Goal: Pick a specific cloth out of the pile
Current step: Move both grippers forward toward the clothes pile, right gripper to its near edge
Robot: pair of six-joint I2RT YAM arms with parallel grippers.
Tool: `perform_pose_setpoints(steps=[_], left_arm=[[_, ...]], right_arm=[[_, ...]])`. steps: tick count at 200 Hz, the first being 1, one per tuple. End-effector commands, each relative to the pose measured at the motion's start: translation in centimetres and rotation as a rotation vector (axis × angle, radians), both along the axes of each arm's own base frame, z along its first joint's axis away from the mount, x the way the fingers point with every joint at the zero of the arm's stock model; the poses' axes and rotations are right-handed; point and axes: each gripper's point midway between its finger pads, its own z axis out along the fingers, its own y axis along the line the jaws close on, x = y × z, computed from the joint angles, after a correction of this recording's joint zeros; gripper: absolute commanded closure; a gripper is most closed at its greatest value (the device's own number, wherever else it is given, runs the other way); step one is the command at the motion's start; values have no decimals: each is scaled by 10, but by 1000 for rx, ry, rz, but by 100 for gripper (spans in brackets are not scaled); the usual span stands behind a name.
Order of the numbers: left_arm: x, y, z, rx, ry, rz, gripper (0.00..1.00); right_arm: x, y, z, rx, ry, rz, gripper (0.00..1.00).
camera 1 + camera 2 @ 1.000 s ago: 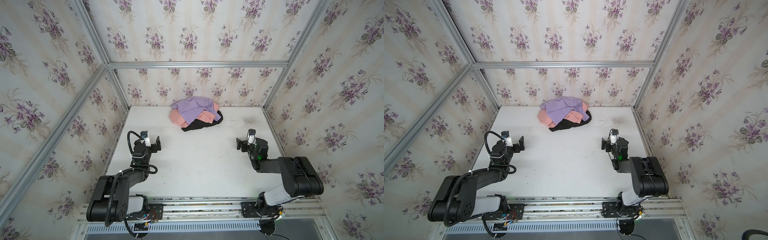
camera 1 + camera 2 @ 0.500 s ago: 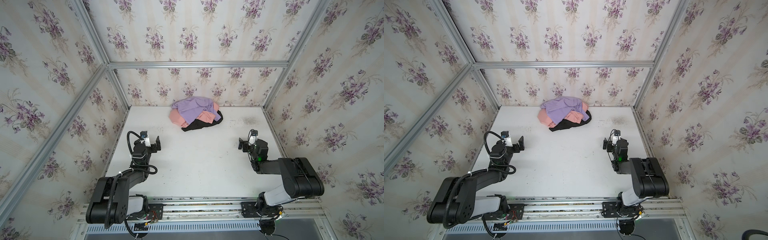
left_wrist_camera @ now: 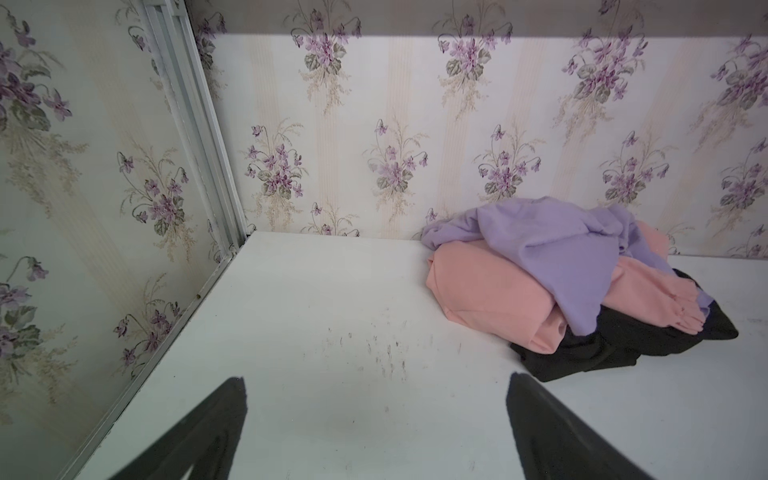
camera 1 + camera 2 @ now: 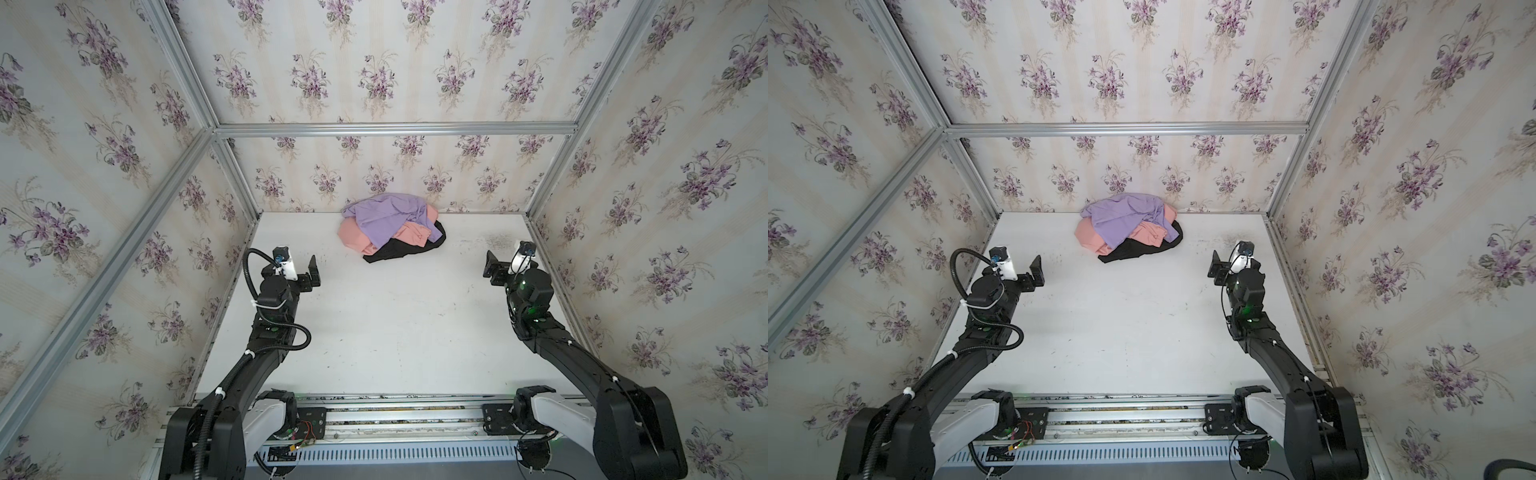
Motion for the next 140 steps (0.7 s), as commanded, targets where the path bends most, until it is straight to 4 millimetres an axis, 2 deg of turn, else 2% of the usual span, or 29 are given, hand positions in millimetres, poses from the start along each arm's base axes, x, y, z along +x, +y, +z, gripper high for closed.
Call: perform_pose_setpoints(steps=[1, 18, 43, 82, 91, 100, 118, 140], left_arm=[[-5, -3, -7, -81, 108, 13, 0], [-9, -8, -4, -163, 146, 18, 0], [-11, -26, -4, -271, 213, -30, 0], [-9, -63, -7, -313, 297, -118, 0], [-8, -71, -9, -311, 315, -134, 0], [-8, -78, -9, -314, 327, -150, 0], [-11, -90, -15, -324, 362, -190, 0], [-12, -95, -31, -349, 411, -201, 0]], right_arm=[[-8, 17, -3, 209, 98, 57, 10], [-10, 30, 6, 295, 93, 100, 14], [-9, 47, 3, 442, 123, 115, 17], [6, 118, -10, 561, 252, 311, 15], [9, 132, -14, 574, 262, 332, 13], [12, 142, -18, 581, 277, 344, 6], [20, 154, -29, 618, 315, 357, 1], [32, 166, -37, 680, 341, 382, 0]])
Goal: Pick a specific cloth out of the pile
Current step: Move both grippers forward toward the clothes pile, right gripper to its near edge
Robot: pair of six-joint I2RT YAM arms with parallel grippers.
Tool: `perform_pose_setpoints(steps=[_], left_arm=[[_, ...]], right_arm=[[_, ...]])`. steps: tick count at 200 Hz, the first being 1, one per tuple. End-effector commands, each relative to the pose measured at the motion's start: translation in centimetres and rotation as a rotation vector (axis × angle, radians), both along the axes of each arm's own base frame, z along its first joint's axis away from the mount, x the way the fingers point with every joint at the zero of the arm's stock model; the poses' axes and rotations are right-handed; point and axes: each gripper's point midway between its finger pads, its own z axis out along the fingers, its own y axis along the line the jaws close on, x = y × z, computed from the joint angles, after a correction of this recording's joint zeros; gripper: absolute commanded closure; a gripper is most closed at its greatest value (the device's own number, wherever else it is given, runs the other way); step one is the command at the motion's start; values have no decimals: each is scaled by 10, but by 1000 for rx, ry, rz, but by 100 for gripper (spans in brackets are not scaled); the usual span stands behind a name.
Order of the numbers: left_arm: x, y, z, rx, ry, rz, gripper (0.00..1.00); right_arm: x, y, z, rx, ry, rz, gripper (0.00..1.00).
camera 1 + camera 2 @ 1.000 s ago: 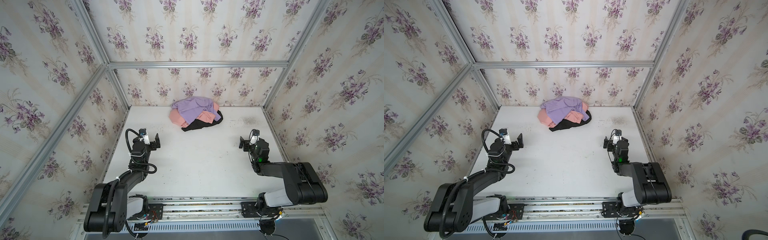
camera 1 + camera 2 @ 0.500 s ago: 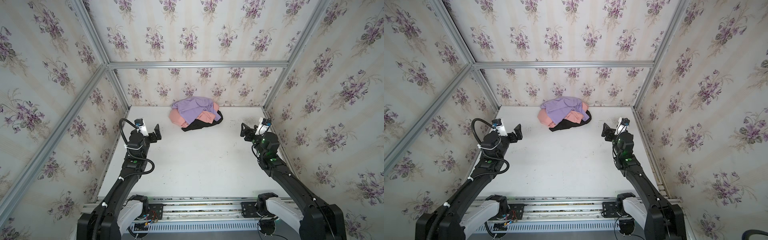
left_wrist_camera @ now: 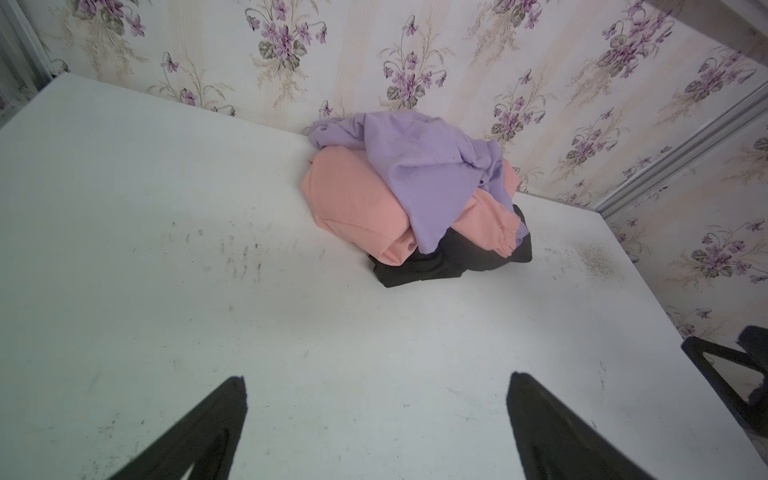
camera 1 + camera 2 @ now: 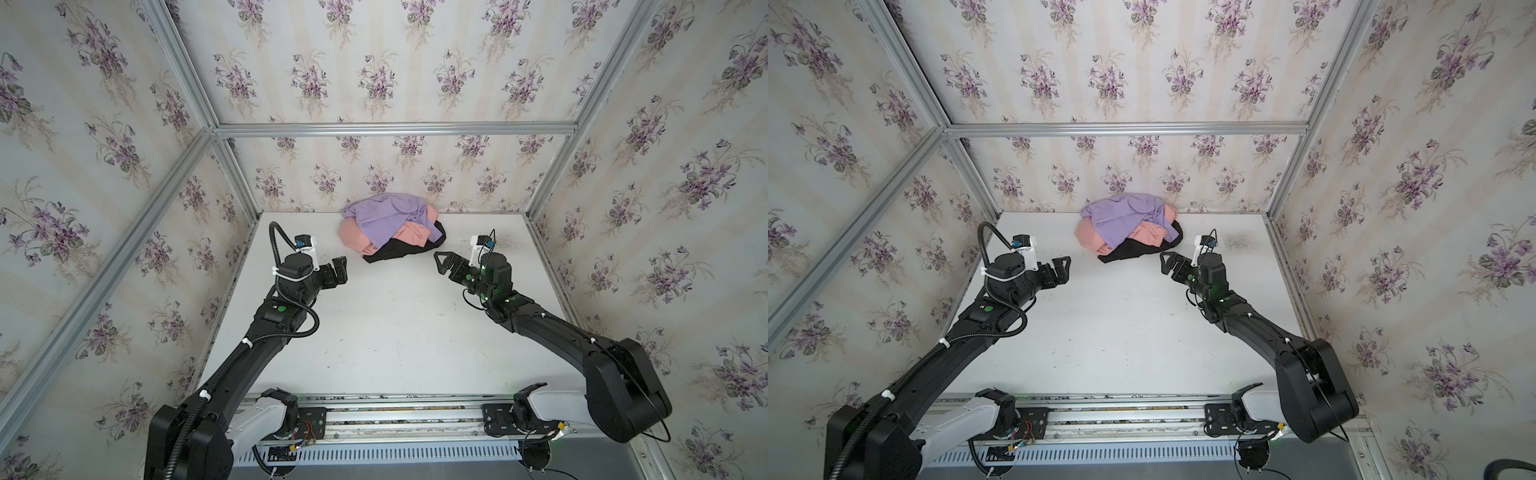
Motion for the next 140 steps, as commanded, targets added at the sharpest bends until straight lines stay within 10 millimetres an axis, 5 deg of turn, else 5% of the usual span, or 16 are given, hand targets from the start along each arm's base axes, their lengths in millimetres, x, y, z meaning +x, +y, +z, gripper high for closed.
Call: perform_pose_setpoints(steps=[1, 140], left_arm=[[-3, -7, -14, -44, 62, -15, 0], [32, -39, -80, -154, 313, -47, 0]], right_arm=[[13, 17, 12, 123, -13, 28, 0], [78, 54, -63, 214, 261, 4, 0]])
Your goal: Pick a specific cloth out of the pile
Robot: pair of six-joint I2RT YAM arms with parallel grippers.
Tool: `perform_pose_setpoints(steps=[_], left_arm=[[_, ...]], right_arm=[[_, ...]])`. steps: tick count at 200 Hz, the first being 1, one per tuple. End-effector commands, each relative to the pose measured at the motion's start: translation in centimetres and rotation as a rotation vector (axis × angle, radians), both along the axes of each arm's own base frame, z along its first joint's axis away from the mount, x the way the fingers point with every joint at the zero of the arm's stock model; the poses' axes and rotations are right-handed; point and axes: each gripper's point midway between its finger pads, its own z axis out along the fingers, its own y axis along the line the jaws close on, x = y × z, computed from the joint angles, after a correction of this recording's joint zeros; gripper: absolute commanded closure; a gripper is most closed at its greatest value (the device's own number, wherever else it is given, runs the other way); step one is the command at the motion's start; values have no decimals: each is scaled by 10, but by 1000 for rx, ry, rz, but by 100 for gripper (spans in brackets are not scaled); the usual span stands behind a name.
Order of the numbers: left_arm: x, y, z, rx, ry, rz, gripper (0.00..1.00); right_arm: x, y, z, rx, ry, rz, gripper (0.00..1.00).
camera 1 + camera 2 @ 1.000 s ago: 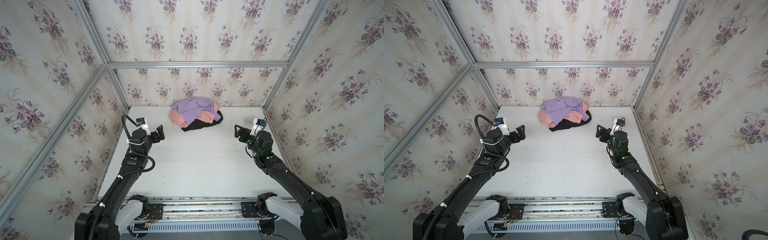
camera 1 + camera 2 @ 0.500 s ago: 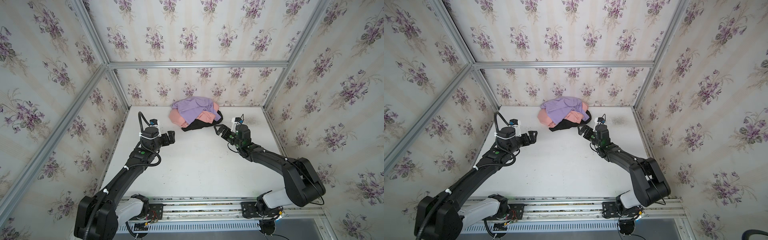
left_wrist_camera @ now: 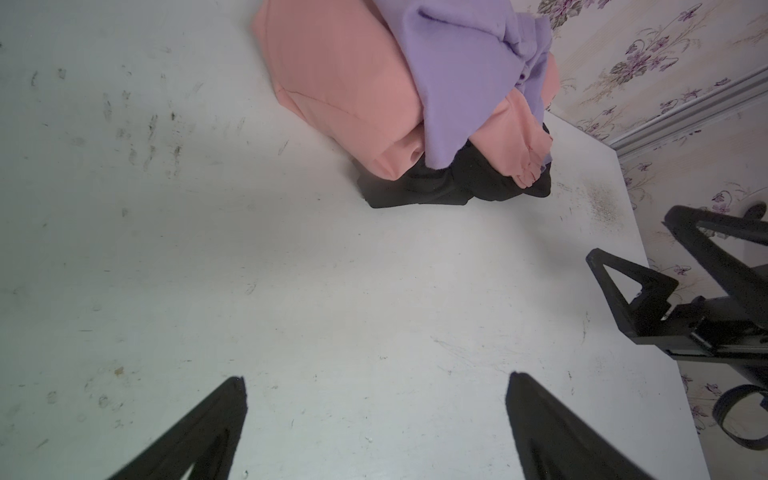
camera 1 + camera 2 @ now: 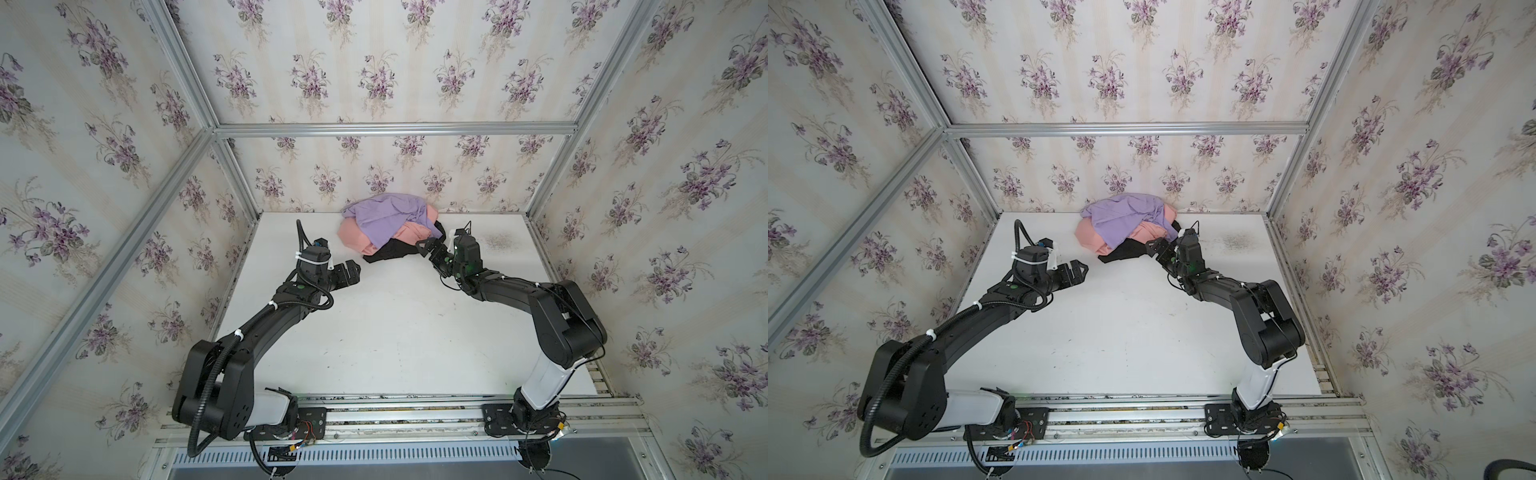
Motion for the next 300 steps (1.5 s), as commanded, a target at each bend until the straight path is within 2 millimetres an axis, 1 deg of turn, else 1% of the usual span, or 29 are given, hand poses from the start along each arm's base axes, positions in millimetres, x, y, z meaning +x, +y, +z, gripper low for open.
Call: perform_pose_setpoints(steps=[1, 26, 42, 52, 65, 102, 151, 172, 192, 220, 300], left_arm=[[7, -2, -2, -26, 13, 20, 0], [14, -8, -8, -55, 42, 26, 0], [18, -12, -12, -73, 60, 26, 0], [20, -15, -14, -83, 70, 18, 0], [23, -18, -16, -91, 82, 11, 0], [26, -21, -20, -102, 97, 9, 0], [28, -21, -23, -98, 104, 11, 0], [27, -21, -25, -101, 109, 13, 0], [27, -22, -26, -104, 113, 13, 0], [26, -22, -29, -107, 123, 15, 0], [24, -23, -33, -115, 138, 16, 0]], right_arm=[[7, 5, -10, 14, 36, 0, 0], [16, 8, -21, 16, 70, -8, 6], [23, 11, -29, 28, 92, -18, 11], [28, 13, -34, 32, 102, -20, 16], [33, 16, -38, 39, 115, -23, 18], [47, 22, -44, 67, 127, -34, 31], [58, 21, -57, 48, 165, -65, 33], [62, 23, -57, 57, 167, -67, 34], [66, 27, -62, 64, 174, -59, 37], [73, 28, -66, 64, 174, -72, 37], [78, 31, -77, 61, 179, -94, 41]])
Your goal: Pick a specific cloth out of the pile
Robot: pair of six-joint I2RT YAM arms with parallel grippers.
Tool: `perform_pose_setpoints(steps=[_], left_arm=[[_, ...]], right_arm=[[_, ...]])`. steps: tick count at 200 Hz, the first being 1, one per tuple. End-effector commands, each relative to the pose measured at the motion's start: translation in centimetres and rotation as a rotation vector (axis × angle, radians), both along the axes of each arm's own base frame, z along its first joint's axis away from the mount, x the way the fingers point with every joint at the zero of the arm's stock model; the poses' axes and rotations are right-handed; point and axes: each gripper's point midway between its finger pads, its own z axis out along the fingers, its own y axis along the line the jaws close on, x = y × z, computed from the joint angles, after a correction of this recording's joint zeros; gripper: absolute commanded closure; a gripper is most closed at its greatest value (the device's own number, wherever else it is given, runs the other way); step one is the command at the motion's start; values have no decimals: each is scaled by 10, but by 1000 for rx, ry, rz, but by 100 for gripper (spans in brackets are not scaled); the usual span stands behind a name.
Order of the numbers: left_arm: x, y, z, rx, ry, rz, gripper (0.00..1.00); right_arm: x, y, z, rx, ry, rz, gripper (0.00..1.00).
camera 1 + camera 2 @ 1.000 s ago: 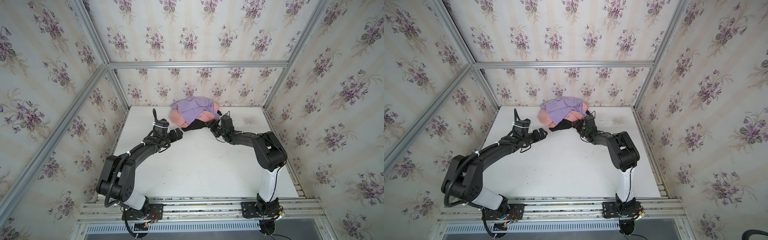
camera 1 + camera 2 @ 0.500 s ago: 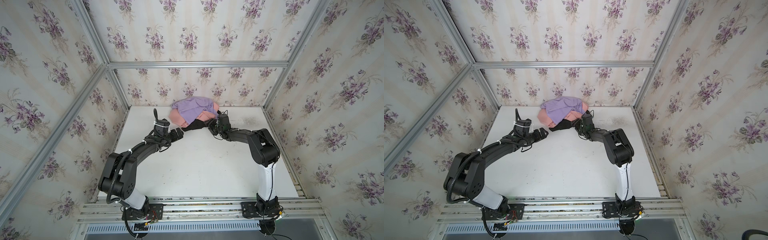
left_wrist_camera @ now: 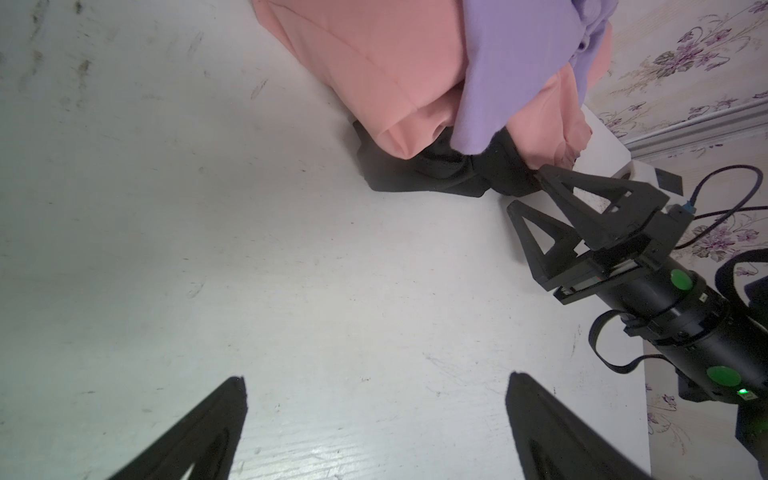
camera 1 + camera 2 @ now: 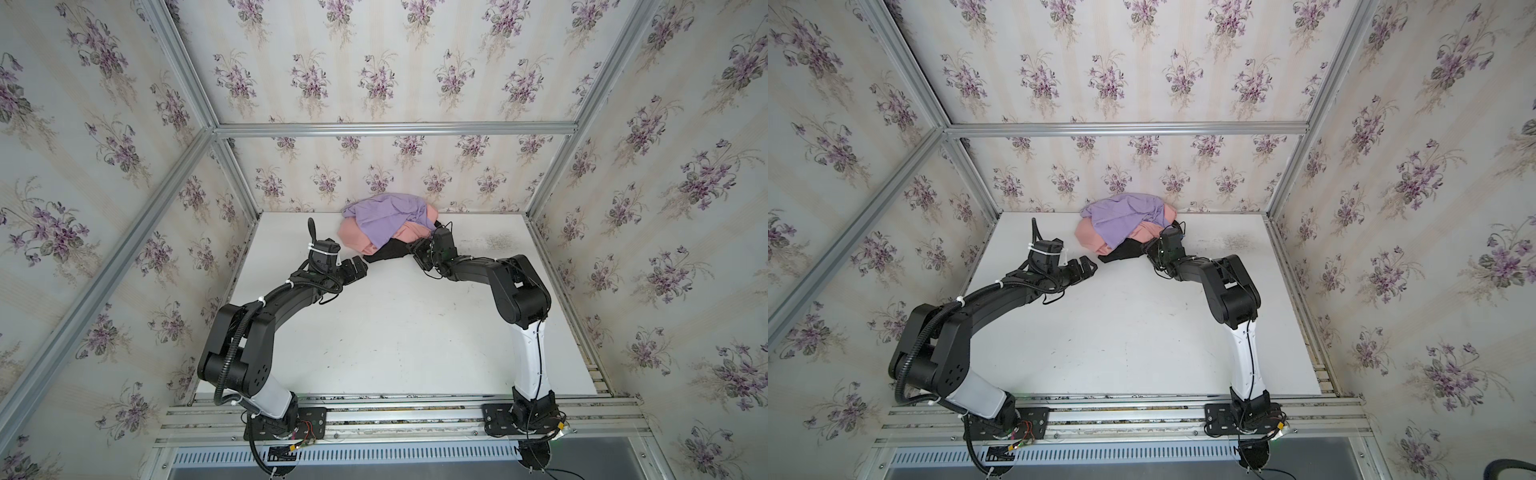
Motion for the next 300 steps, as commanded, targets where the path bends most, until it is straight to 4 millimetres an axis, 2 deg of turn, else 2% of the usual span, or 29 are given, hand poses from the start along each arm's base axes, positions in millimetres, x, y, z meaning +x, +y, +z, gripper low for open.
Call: perform_pose_setpoints(steps=[1, 94, 166, 300], left_arm=[[1, -2, 1, -14, -4, 1, 0], [-1, -2, 0, -13, 0, 2, 0], [-1, -2, -1, -18, -1, 5, 0], [-5, 0, 1, -21, -11, 12, 0]], right_arm=[[9, 2, 6, 3, -32, -18, 41], [16, 6, -3, -17, -30, -33, 44], [26, 7, -4, -25, -38, -50, 50], [46, 8, 6, -46, -72, -77, 81]])
